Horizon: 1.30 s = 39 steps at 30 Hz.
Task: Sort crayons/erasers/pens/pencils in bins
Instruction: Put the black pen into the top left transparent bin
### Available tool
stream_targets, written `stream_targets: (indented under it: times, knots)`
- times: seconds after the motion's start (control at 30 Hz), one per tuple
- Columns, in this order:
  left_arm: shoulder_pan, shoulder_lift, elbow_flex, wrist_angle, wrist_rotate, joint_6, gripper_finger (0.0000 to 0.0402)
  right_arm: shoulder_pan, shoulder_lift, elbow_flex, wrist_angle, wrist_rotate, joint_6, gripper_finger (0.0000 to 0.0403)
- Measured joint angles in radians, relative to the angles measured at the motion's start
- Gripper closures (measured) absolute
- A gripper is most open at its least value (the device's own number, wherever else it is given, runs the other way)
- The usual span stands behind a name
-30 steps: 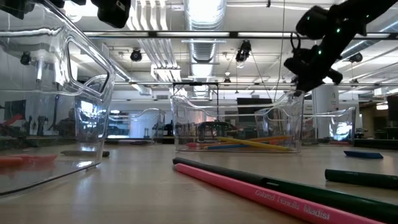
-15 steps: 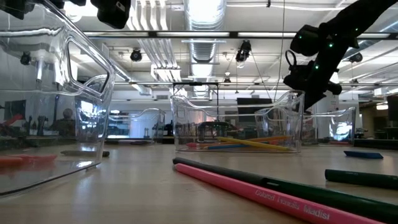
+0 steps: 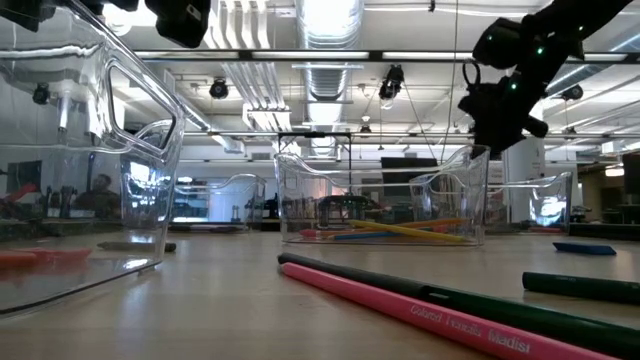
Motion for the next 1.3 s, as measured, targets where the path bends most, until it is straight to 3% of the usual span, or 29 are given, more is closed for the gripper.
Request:
stream_targets:
  times: [0.17, 0.33, 0.47, 0.8, 1.07, 1.3]
  knots:
    - [0.0, 0.016, 0.0, -0.002, -0.002, -0.039, 0.0282, 0.044, -0.073, 0.02, -0.024, -0.13, 0.02, 0.0269]
    - [0.003, 0.125, 0.032, -0.014, -0.006, -0.017, 0.0282, 0.141, -0.148, 0.02, -0.02, -0.252, 0.051, 0.0269]
    - [0.005, 0.227, 0.127, -0.056, -0.007, 0.031, 0.0282, 0.259, -0.204, 0.02, -0.01, -0.252, 0.098, 0.0269]
    - [0.007, 0.378, 0.407, -0.425, 0.004, 0.023, 0.0281, 0.545, -0.27, 0.022, 0.105, -0.251, 0.182, 0.0268]
    - [0.014, 0.446, 0.44, -0.48, 0.058, -0.049, 0.0281, 0.671, -0.257, 0.03, 0.215, -0.243, 0.197, 0.0268]
    - [0.014, 0.458, 0.44, -0.492, 0.074, -0.053, 0.0281, 0.683, -0.225, 0.036, 0.264, -0.24, 0.203, 0.0268]
